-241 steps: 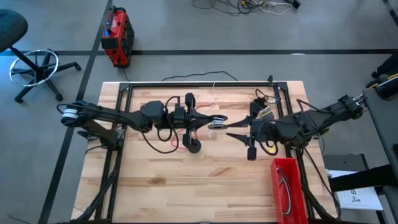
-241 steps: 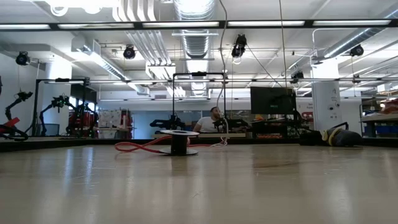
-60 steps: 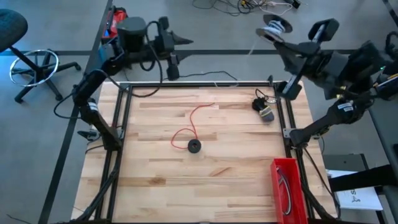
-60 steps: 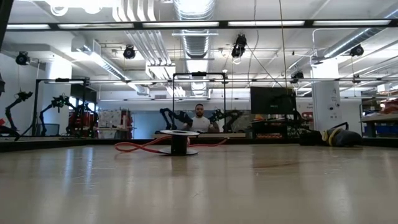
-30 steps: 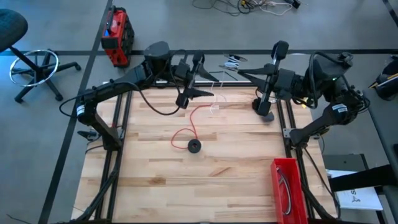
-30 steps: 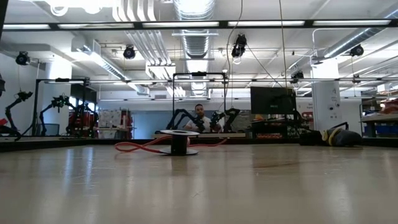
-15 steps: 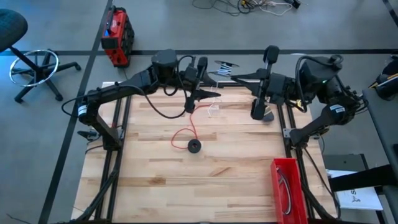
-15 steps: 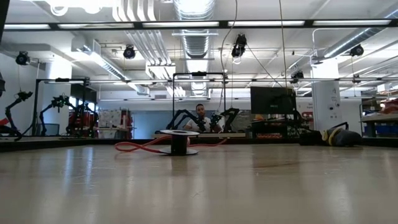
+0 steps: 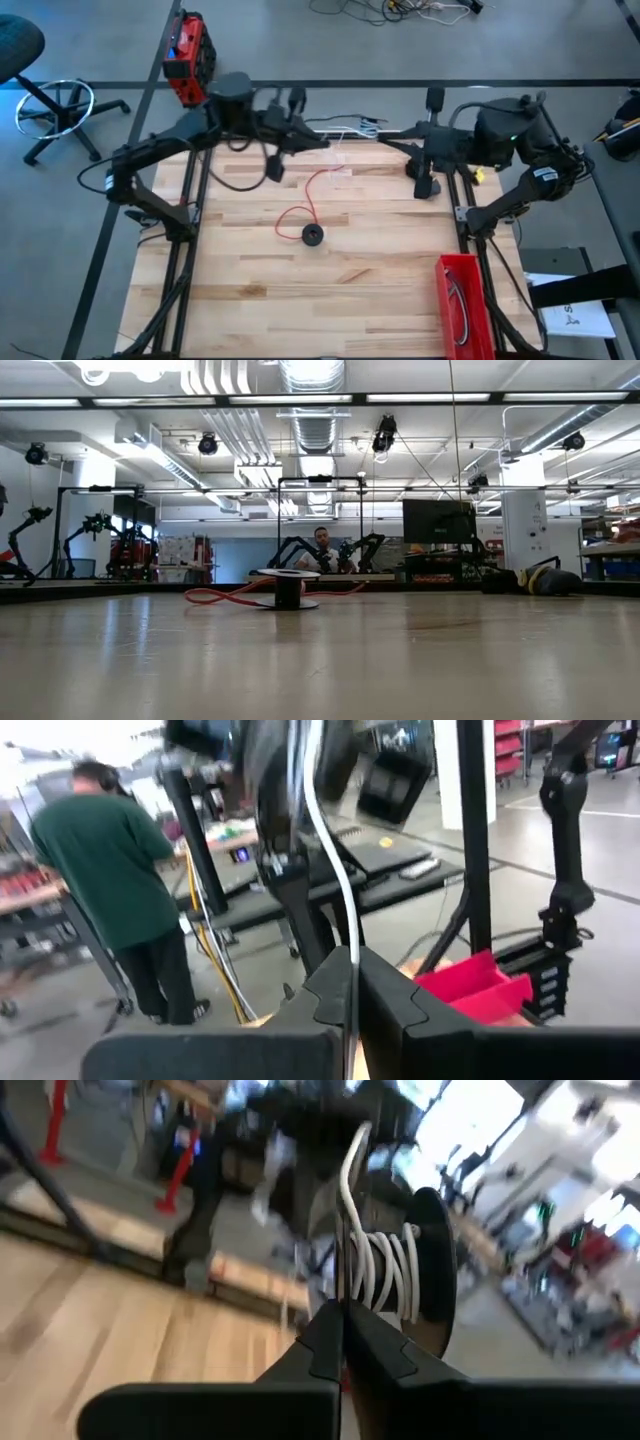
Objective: Coil cords
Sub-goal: Uncoil the white wire from the spool
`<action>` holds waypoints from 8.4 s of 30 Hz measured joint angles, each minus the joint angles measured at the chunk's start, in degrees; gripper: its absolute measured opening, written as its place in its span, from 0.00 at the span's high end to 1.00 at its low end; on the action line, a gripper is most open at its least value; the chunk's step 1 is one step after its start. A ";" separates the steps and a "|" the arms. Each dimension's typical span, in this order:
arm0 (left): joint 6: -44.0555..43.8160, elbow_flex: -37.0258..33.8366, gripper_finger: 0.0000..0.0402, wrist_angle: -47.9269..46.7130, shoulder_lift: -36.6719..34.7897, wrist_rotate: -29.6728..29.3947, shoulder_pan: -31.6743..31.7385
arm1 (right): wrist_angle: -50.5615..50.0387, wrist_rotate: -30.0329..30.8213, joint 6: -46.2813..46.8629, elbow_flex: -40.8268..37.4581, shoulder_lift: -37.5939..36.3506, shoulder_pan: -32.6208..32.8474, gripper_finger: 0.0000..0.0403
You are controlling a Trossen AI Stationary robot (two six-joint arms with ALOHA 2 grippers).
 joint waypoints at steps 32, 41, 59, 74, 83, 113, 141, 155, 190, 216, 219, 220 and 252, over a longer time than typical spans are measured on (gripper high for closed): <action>1.07 0.36 1.00 0.91 4.86 -0.15 8.59 | -0.27 -26.71 -0.54 13.22 6.21 -0.84 1.00; 2.28 13.50 1.00 1.75 4.91 -0.01 13.34 | -0.98 -2.40 -2.82 13.13 1.00 -1.00 1.00; -7.57 29.73 1.00 0.13 5.74 15.65 14.10 | -25.14 -5.90 12.01 12.87 12.68 -7.73 1.00; -6.38 24.97 1.00 -4.81 9.06 15.04 18.82 | -1.88 -38.28 0.35 13.08 18.01 -2.45 1.00; -2.89 16.15 0.97 -5.52 10.50 3.39 21.57 | 6.66 -36.04 0.81 13.14 8.13 -2.07 1.00; 9.62 27.37 0.23 -49.26 5.32 -0.89 27.25 | 0.76 -11.97 -0.93 13.16 1.44 -4.26 1.00; -16.12 -17.67 0.30 38.20 5.53 5.99 12.49 | -3.83 -10.63 1.45 13.16 1.44 -5.26 1.00; -14.94 -23.67 0.32 49.30 7.58 2.53 7.11 | -4.05 -10.73 1.21 12.83 4.04 -5.26 1.00; -13.15 -25.83 0.99 28.39 -0.07 0.48 1.95 | -18.91 1.67 5.75 12.85 3.10 -5.29 1.00; 10.07 -1.37 1.00 -21.12 0.02 -24.11 4.85 | -4.06 -42.67 -1.08 13.14 17.22 -2.77 1.00; 10.04 -3.71 1.00 -21.35 2.29 -24.13 5.11 | -1.43 -44.70 -1.10 13.19 15.18 -2.44 1.00; 10.02 -4.69 1.00 -20.56 2.69 -23.98 5.11 | -0.75 -44.90 -1.04 13.20 14.32 -2.44 1.00; 9.32 -9.09 1.00 -4.89 -14.92 -15.41 -0.42 | -36.93 -21.96 16.81 12.66 21.28 -2.20 1.00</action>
